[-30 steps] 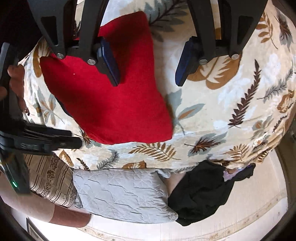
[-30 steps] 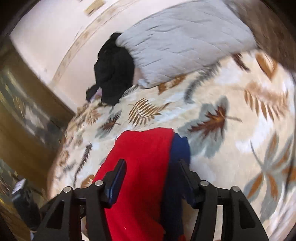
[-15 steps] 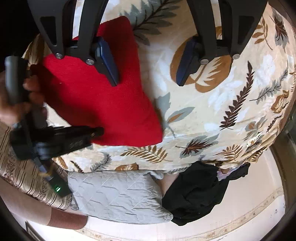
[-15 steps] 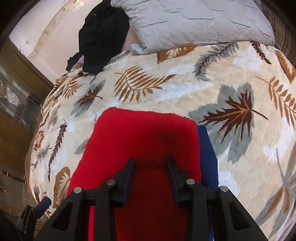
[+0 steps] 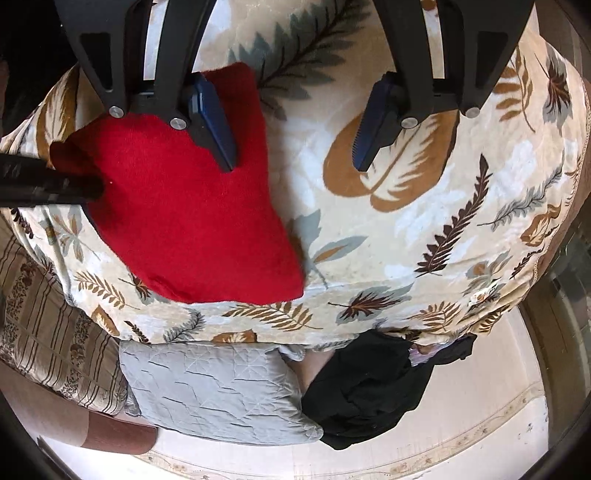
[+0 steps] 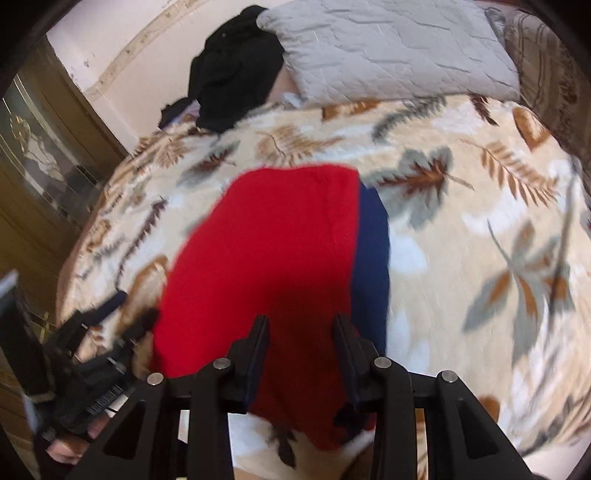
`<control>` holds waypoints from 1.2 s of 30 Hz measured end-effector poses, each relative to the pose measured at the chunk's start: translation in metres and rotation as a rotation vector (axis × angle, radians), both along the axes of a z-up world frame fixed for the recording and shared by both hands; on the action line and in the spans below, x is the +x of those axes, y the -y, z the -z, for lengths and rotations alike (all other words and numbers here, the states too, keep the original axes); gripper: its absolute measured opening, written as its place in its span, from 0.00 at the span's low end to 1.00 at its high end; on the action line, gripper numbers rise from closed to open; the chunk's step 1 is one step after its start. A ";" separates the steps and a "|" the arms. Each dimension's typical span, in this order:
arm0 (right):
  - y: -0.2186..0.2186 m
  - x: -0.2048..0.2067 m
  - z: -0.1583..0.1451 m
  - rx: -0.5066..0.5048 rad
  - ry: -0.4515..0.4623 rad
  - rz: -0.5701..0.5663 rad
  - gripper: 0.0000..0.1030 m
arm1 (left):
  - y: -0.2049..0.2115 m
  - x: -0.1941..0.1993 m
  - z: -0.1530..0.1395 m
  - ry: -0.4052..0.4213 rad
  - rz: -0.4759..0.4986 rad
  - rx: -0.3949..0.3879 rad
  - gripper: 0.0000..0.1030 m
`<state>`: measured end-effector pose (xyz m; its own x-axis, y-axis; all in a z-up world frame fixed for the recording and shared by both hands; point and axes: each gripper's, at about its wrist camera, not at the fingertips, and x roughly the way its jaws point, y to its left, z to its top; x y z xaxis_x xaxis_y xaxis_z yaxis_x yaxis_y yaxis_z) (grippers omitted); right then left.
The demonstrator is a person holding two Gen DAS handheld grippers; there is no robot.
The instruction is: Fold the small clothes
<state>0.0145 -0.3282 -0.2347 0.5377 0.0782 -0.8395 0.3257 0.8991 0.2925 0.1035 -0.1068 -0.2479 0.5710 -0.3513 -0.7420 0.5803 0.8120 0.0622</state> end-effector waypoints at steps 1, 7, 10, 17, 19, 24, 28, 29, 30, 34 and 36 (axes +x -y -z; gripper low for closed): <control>0.000 -0.002 0.007 -0.002 -0.014 0.004 0.39 | 0.001 -0.001 0.004 0.009 0.006 0.013 0.65; -0.013 -0.013 0.020 -0.083 0.016 -0.019 0.39 | 0.001 -0.008 0.014 0.065 -0.029 0.098 0.65; -0.004 -0.021 0.004 0.011 0.022 0.003 0.44 | -0.012 -0.013 -0.001 0.012 -0.067 0.037 0.65; -0.001 -0.069 -0.055 -0.028 0.159 0.058 0.64 | -0.028 -0.055 -0.056 0.170 -0.154 0.042 0.80; -0.007 -0.080 -0.068 -0.045 0.176 0.057 0.64 | -0.033 -0.064 -0.072 0.196 -0.160 0.022 0.86; -0.019 -0.112 -0.094 -0.075 0.223 0.076 0.64 | -0.041 -0.084 -0.105 0.227 -0.195 0.013 0.86; -0.033 -0.129 -0.110 -0.100 0.233 0.088 0.64 | -0.041 -0.095 -0.120 0.214 -0.230 0.049 0.86; -0.036 -0.134 -0.112 -0.104 0.230 0.089 0.64 | -0.043 -0.098 -0.123 0.211 -0.231 0.044 0.86; -0.039 -0.136 -0.114 -0.109 0.226 0.090 0.64 | -0.045 -0.102 -0.126 0.211 -0.230 0.036 0.86; -0.055 -0.149 -0.117 -0.120 0.216 0.082 0.64 | -0.056 -0.117 -0.135 0.220 -0.220 -0.015 0.86; -0.062 -0.152 -0.117 -0.136 0.216 0.076 0.64 | -0.060 -0.122 -0.139 0.230 -0.224 -0.023 0.86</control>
<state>-0.1377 -0.2667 -0.1176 0.7058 -0.0750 -0.7044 0.3368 0.9103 0.2406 -0.0188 -0.0470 -0.1094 0.7878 -0.2127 -0.5780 0.3595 0.9208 0.1511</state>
